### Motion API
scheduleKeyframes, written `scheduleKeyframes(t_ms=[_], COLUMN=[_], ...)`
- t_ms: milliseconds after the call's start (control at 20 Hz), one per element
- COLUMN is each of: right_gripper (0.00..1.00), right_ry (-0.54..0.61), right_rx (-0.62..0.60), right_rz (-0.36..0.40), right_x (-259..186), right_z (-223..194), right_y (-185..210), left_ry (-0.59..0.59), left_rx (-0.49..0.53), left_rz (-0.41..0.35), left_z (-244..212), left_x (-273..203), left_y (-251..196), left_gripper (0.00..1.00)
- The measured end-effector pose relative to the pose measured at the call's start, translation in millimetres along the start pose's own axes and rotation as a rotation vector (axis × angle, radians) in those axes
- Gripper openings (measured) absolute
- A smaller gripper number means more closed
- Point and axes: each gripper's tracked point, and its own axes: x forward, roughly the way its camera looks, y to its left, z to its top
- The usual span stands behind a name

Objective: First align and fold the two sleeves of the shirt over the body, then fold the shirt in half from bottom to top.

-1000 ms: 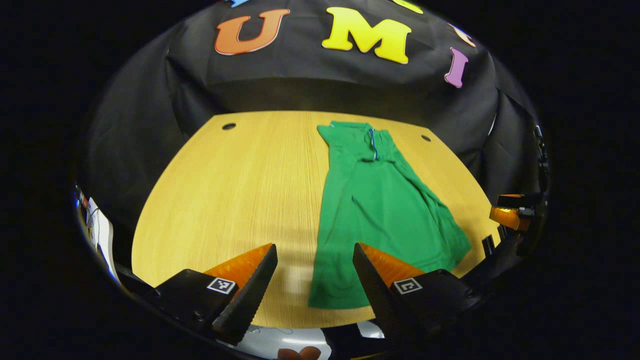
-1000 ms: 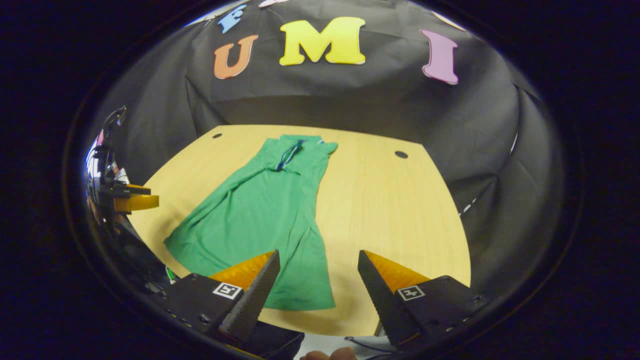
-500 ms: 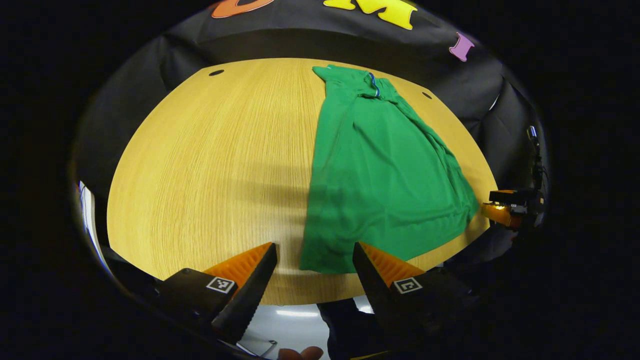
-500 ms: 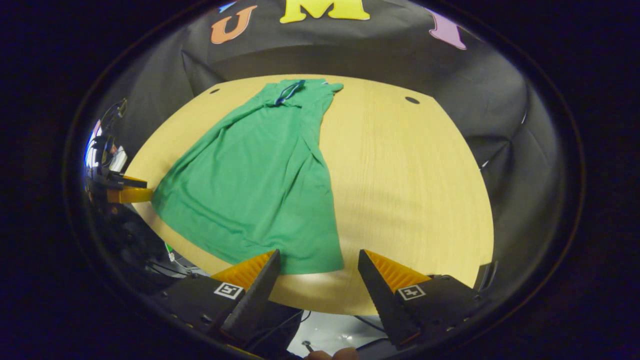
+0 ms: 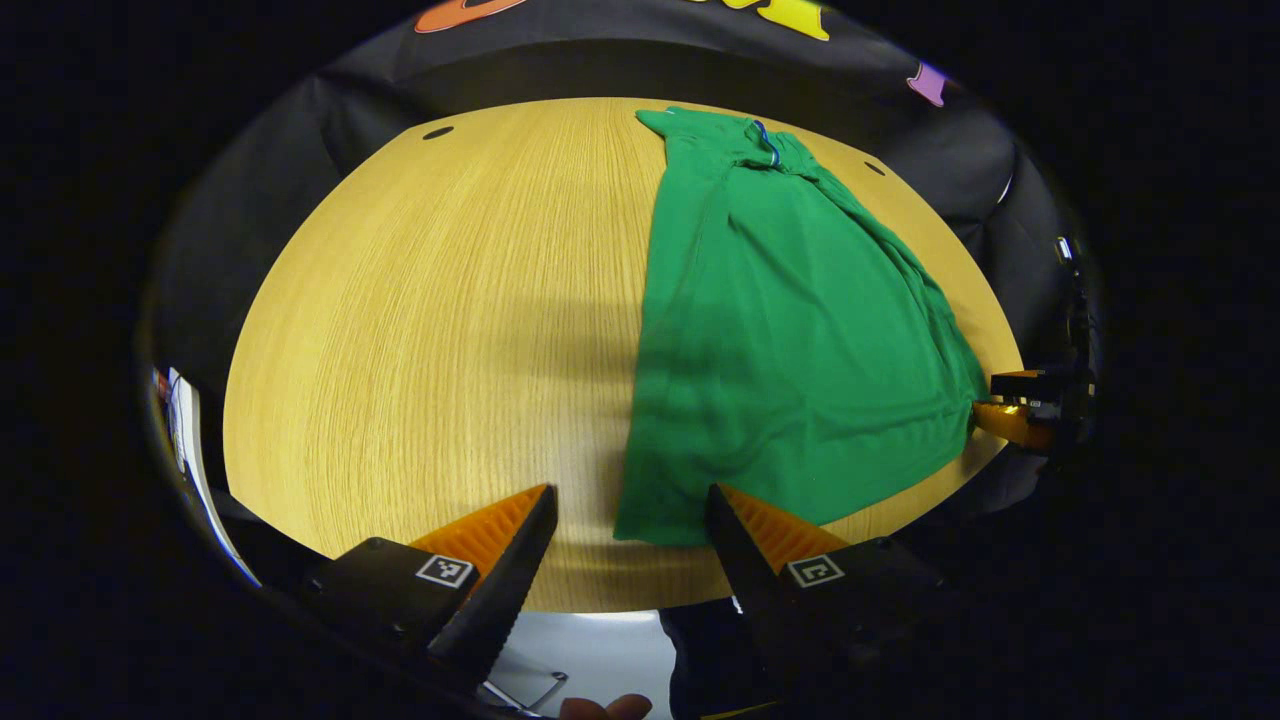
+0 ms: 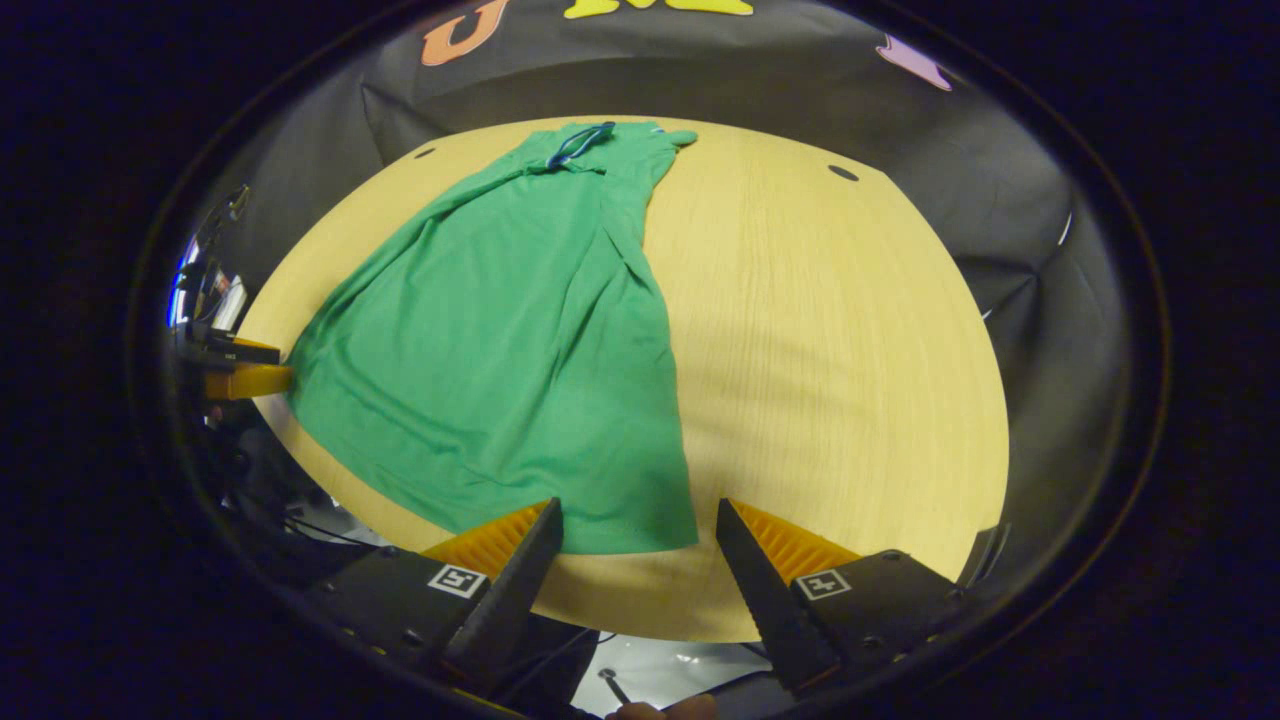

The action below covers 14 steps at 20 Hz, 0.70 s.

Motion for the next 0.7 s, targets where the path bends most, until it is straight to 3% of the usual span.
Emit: scheduleKeyframes(t_ms=[200,450,550,600,650,700], right_gripper=[0.95,0.94,0.67,0.63,0.43,0.35], right_ry=[0.018,0.037,0.049,0.052,0.051,0.052], right_rx=[0.003,0.007,0.011,0.019,0.023,0.022], right_rz=[0.016,0.020,0.027,0.033,0.039,0.050], right_x=[2,3,3,3,3,3], right_z=[-1,-1,0,0,1,2], right_y=[2,5,10,12,14,16], left_ry=[0.009,0.059,0.086,0.094,0.094,0.093], left_rx=[0.045,0.017,-0.007,-0.004,0.003,0.012], left_rz=[0.040,0.055,0.056,0.053,0.045,0.038], left_z=[0,-5,-7,-5,-3,-3], left_x=[3,3,0,3,2,4], left_y=[2,-1,-5,-8,-12,-15], left_gripper=[0.98,0.98,0.91,0.88,0.78,0.69])
